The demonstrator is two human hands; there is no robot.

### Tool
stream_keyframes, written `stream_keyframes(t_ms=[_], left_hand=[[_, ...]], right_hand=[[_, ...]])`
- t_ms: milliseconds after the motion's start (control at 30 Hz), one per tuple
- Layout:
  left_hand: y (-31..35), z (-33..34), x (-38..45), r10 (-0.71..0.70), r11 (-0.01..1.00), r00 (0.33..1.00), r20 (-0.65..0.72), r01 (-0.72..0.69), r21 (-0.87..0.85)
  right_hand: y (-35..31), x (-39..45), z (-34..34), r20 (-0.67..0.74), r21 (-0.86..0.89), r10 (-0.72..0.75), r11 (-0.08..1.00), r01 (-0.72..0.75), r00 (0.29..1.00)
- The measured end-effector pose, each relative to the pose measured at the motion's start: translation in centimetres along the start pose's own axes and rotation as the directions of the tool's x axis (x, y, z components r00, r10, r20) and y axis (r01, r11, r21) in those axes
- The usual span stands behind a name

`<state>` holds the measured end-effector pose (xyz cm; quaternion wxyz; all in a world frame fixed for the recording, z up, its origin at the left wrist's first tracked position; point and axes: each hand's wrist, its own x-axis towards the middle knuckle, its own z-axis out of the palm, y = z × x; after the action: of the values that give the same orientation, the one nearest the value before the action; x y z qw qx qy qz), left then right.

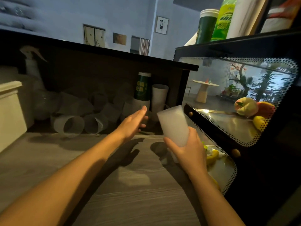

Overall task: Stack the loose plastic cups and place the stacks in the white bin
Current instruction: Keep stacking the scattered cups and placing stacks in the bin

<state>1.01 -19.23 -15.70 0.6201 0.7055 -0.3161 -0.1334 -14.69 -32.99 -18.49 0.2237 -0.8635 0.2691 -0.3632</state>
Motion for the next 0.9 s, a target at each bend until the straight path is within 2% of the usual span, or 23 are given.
stream_keyframes(t_ms=[133,233,333,433,533,600,667,700,767,833,900], left_hand=[[-1.3,-0.8,1.4,0.036,0.991,0.996,-0.078,-0.025,0.132],[-2.1,-0.5,2.9,0.056,0.974,0.992,-0.116,-0.028,0.227],[-2.3,0.8,4.7,0.217,0.874,0.969,-0.118,-0.139,0.466],[-2.3,2.2,6.7,0.271,0.765,0.959,-0.083,-0.162,0.624],[-2.3,3.2,8.9,0.229,0.729,0.973,0.005,-0.175,0.662],[-2.6,3.8,10.8,0.134,0.703,0.988,0.071,-0.145,0.696],[-3.0,4.4,12.6,0.049,0.627,0.995,0.087,-0.098,0.773],[-3.1,4.7,13.2,0.052,0.562,0.996,0.074,-0.091,0.822],[-3.7,5.1,13.8,0.148,0.445,0.988,0.040,-0.103,0.890],[-4.2,5.3,14.1,0.236,0.423,0.972,0.009,-0.111,0.899],[-4.7,5.4,14.5,0.258,0.447,0.966,-0.018,-0.103,0.888]], right_hand=[[0.2,0.4,-0.1,-0.083,0.016,0.097,0.995,-0.096,0.992],[0.3,0.4,0.3,-0.082,0.032,0.130,0.991,-0.127,0.988],[0.5,0.6,0.5,-0.087,0.067,0.157,0.986,-0.151,0.984],[0.7,0.9,0.6,-0.111,0.117,0.197,0.976,-0.184,0.974],[1.0,1.0,0.9,-0.121,0.112,0.201,0.976,-0.188,0.972],[1.2,1.0,1.0,-0.124,0.103,0.206,0.976,-0.193,0.971],[1.3,1.2,1.0,-0.135,0.108,0.209,0.975,-0.196,0.969],[1.4,1.2,1.0,-0.136,0.112,0.213,0.974,-0.199,0.967],[1.5,1.2,1.0,-0.133,0.115,0.224,0.971,-0.209,0.965],[1.5,1.2,0.9,-0.125,0.114,0.223,0.971,-0.209,0.967],[1.6,1.3,0.9,-0.116,0.112,0.221,0.972,-0.208,0.968]])
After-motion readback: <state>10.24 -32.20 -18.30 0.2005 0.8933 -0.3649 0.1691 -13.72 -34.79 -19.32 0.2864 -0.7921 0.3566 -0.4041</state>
